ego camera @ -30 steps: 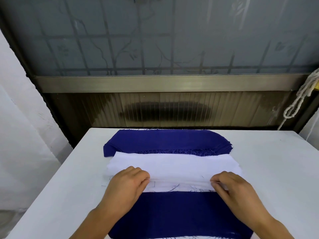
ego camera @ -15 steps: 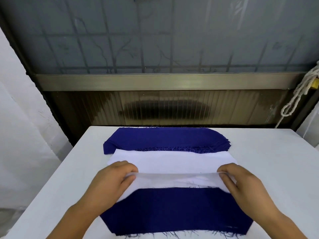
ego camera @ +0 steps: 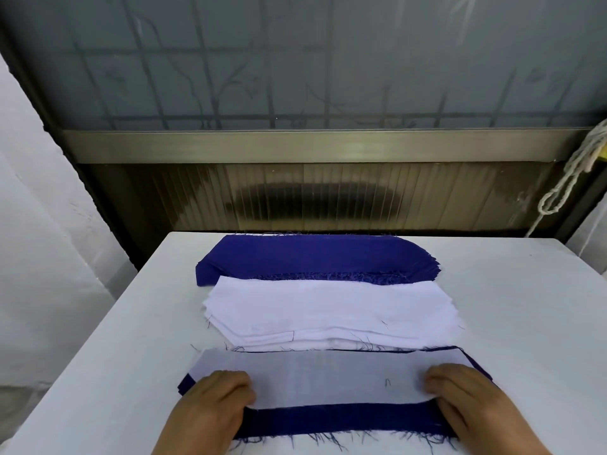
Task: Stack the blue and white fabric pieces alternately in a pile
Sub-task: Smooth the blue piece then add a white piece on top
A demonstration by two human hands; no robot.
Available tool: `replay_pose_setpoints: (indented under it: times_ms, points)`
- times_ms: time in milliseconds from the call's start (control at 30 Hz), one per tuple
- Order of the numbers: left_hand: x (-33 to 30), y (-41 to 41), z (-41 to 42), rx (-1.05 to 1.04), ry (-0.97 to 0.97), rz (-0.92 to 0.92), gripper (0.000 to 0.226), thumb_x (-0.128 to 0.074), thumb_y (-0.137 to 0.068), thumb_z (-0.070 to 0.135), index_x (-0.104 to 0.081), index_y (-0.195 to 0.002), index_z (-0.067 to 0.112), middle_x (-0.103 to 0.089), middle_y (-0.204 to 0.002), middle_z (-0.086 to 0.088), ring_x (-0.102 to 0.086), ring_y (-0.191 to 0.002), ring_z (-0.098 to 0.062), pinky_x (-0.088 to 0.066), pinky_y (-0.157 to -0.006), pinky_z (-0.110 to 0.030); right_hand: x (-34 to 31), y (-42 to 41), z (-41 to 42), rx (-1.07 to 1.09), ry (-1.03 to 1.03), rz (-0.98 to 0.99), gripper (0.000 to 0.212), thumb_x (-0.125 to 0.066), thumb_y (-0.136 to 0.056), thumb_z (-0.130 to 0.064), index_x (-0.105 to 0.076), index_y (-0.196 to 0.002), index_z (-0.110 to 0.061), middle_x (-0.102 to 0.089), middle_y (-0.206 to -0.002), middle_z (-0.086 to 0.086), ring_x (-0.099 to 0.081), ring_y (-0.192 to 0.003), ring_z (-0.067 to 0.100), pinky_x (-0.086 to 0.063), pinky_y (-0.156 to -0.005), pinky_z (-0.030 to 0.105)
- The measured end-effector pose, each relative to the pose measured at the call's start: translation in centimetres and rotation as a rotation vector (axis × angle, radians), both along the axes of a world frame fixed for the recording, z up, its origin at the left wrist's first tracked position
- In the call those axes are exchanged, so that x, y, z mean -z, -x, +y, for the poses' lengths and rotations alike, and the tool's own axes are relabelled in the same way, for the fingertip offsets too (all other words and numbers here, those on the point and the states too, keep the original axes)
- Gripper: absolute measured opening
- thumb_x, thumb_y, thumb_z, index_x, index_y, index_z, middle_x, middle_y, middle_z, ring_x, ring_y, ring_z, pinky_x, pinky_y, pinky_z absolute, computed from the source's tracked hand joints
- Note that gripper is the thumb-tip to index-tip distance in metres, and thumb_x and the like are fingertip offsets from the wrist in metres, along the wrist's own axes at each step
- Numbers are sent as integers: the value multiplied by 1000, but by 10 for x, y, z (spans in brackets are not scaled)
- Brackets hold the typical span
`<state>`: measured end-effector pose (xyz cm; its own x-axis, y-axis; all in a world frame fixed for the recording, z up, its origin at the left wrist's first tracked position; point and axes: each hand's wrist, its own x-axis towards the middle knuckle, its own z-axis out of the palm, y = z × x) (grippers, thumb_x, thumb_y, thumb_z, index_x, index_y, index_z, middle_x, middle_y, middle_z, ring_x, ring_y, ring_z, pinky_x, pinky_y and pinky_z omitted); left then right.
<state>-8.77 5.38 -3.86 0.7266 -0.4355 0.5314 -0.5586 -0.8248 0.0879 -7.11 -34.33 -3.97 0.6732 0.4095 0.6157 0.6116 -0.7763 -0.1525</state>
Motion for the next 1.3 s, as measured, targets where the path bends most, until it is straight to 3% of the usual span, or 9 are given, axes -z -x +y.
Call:
replay_pose_setpoints:
  times_ms: [100,233,500,667,867,1000,1100,1200,1300]
  points:
    - [-2,0,-4,17,22,-50,50,-34,-91,14,-74,-63,22,-73,-93,8,-53,-90,0,-45,-71,-16,2,-2,0,3,-6,-17,49,-33,-98,-20,-76,-75,-14,-71,-90,-6,-57,-90,4,-46,-78,20]
    - [-3,0,-5,81,2,-5,34,-43,-72,9,-75,-63,20,-73,-86,10,-59,-80,-1,-49,-65,-15,1,-1,-1,76,-18,-21,51,-32,-97,-24,-75,-73,-13,-70,-85,-5,-55,-84,6,-43,-74,16]
    - [-3,-1,-1,116,-25,89,35,-42,-71,7,-74,-67,22,-69,-84,15,-63,-67,-2,-50,-55,-15,-3,2,-2,145,-38,62,22,-56,-79,-30,-69,-64,-19,-66,-81,-9,-60,-70,11,-44,-66,20]
    - [-10,3,5,114,39,186,14,-60,-77,36,-70,-71,29,-63,-89,23,-58,-74,5,-49,-59,-15,-6,-1,-7,213,-44,34,60,-36,-98,-51,-58,-54,-16,-53,-61,-5,-46,-56,14,-37,-57,25]
    - [-12,-12,6,-97,118,74,58,-34,-99,49,-55,-54,19,-50,-66,14,-44,-57,-3,-39,-48,-18,-14,-15,-1,274,-59,46,58,-36,-98,-46,-53,-53,-15,-48,-58,-4,-45,-54,16,-33,-55,25]
    - [-22,-46,-18,-121,113,88,25,-52,-92,31,-72,-83,19,-65,-89,13,-58,-78,-6,-51,-68,-20,-25,-43,24,189,-39,129,7,-68,-83,-21,-71,-86,-15,-66,-90,-6,-64,-78,17,-47,-75,21]
    - [-22,-76,-44,-155,79,133,29,-71,-85,16,-71,-115,14,-66,-121,3,-62,-108,-15,-47,-96,-28,-23,-68,42,185,-1,262,32,-73,-80,-10,-69,-112,-15,-65,-115,-5,-62,-105,16,-42,-95,24]
    - [-10,-95,-57,-145,48,255,45,-52,-99,30,-48,-142,19,-41,-150,6,-38,-137,-13,-19,-114,-22,-15,-83,48,189,2,403,40,-63,-84,-14,-63,-124,-15,-60,-128,-7,-55,-119,14,-31,-103,17]
    - [1,-97,-55,-136,42,266,40,-61,-94,30,-59,-133,20,-52,-141,6,-50,-129,-13,-29,-110,-22,-4,-82,48,222,-54,367,37,-74,-76,-10,-70,-113,-14,-66,-120,-5,-63,-109,17,-39,-98,23]
